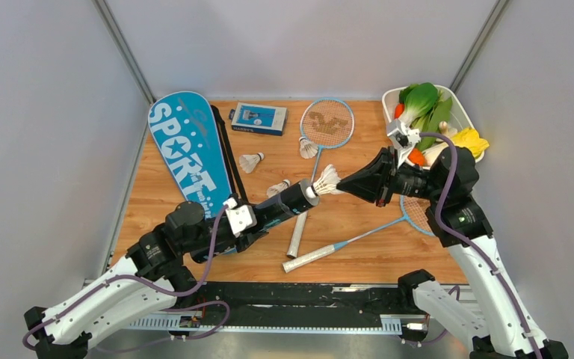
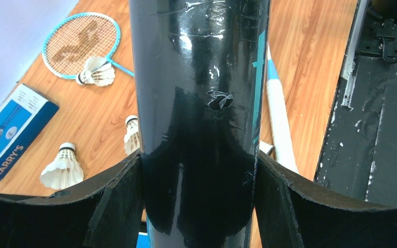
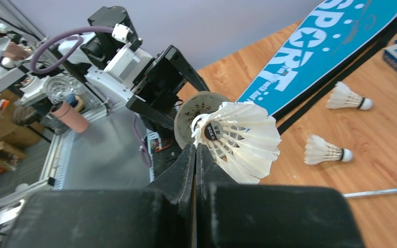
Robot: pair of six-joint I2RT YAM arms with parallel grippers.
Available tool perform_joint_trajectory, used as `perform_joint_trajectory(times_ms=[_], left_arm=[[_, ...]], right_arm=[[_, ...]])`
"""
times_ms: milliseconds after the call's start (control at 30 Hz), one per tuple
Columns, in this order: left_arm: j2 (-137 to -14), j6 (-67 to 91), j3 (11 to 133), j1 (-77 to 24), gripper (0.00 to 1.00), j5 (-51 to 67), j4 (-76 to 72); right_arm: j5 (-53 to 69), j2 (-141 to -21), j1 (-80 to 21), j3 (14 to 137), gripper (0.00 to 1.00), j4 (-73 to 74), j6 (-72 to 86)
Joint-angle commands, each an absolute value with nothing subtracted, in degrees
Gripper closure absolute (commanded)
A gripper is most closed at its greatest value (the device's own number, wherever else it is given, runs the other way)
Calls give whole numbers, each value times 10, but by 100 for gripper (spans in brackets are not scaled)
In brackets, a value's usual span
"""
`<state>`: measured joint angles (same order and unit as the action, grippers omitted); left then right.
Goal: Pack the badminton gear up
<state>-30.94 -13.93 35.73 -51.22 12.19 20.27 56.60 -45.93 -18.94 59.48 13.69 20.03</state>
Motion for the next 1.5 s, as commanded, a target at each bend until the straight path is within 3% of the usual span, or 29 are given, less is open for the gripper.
perform_joint_trajectory(times_ms=[0, 533, 867, 1467], left_arm=[[-306, -164, 376, -510, 46, 147, 153], [-360, -175, 406, -511, 46, 163, 150], [-356, -175, 398, -511, 46, 158, 146], [-328, -181, 390, -510, 47, 169, 151]], right_arm=[[628, -457, -199, 573, 100, 84, 241], [585, -495, -271, 523, 100, -15, 280], [519, -521, -339, 501, 100, -16, 259], [454, -536, -348, 515, 100, 34, 236]])
